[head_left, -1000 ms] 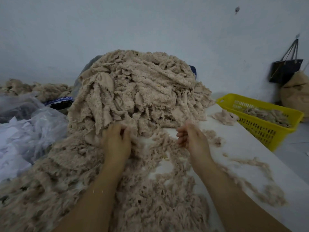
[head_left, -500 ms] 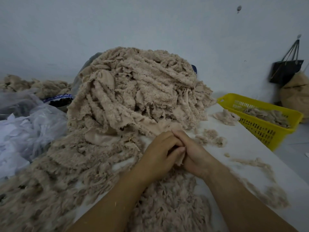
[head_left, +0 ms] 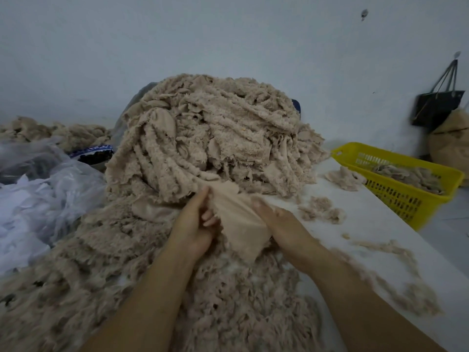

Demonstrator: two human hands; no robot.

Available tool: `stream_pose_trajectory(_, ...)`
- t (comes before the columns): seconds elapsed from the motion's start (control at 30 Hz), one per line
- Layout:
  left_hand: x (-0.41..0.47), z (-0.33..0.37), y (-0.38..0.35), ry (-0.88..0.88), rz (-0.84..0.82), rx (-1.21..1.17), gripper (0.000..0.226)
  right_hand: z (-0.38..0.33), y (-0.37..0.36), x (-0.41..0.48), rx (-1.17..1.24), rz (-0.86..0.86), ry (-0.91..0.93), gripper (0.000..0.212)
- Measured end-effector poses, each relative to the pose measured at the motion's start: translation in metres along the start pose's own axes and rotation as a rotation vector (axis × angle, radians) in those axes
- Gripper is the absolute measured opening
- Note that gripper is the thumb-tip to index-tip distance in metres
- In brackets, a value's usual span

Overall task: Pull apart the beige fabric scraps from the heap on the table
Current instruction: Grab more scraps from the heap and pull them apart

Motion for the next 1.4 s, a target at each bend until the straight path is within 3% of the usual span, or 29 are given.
stream_pose_trajectory(0.07,0.002,0.008,0.007,0.0,0.018,-0.087,0.027,0.003,0.001,0.0,-0.106,-0.005,-0.006,0.046)
stream_pose_trajectory(0.17,0.003,0.014,0.014,0.0,0.048,-0.179,0.022,-0.001,0.006,0.0,-0.049,0.091,0.033,0.078)
stream_pose_trajectory(0.4,0.0,0.041,0.034,-0.141,0.055,-0.443,0.03,0.003,0.043,0.004,0.26,0.523,-0.057,0.038)
stream_pose_trajectory(0.5,-0.002,0.041,0.04,-0.162,0.084,-0.515,0.036,0.001,0.049,0.004,0.354,0.588,-0.015,0.032)
stream_pose_trajectory(0.57,0.0,0.037,0.035,-0.149,0.082,-0.378,0.047,0.0,0.047,0.005,0.378,0.567,0.012,0.031)
stream_pose_trajectory(0.7,0.003,0.014,0.008,-0.031,0.008,0.198,0.075,-0.004,0.033,0.005,0.353,0.425,-0.035,0.032)
stream_pose_trajectory(0.8,0.0,0.001,-0.005,-0.018,-0.059,0.422,0.06,-0.002,0.022,0.003,0.034,0.217,0.018,0.042)
stream_pose_trajectory(0.87,0.0,0.001,-0.001,-0.034,0.019,0.398,0.041,-0.002,0.006,0.0,-0.156,-0.045,0.071,0.03)
stream_pose_trajectory(0.93,0.0,0.006,0.006,-0.041,0.117,0.328,0.026,-0.002,-0.003,-0.003,-0.22,-0.166,0.066,0.025)
stream_pose_trajectory(1.07,-0.012,0.003,-0.011,-0.16,-0.058,0.532,0.017,-0.004,0.004,0.001,-0.114,0.044,0.087,0.055)
stream_pose_trajectory(1.17,-0.027,-0.031,-0.029,-0.131,-0.261,1.114,0.022,-0.007,0.003,0.002,0.057,0.06,0.074,0.046)
stream_pose_trajectory(1.23,-0.029,-0.051,-0.032,-0.085,-0.288,1.383,0.038,-0.006,0.0,0.002,0.028,-0.008,0.052,0.029)
stream_pose_trajectory(1.33,-0.027,-0.049,-0.032,-0.112,-0.182,1.345,0.038,-0.007,0.001,0.003,-0.013,0.019,0.103,0.028)
stream_pose_trajectory(1.4,-0.031,-0.043,-0.035,-0.122,-0.212,1.209,0.031,-0.01,0.002,0.003,0.029,0.052,0.129,0.027)
Point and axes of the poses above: each hand's wrist, its own x-axis towards the middle knuckle, its own y-axis out of the back of the hand, z = x × y, the point moved 5 cm from there along x, towards the middle knuckle, and after that the axes turned 10 degrees about y, right-handed, at the moved point
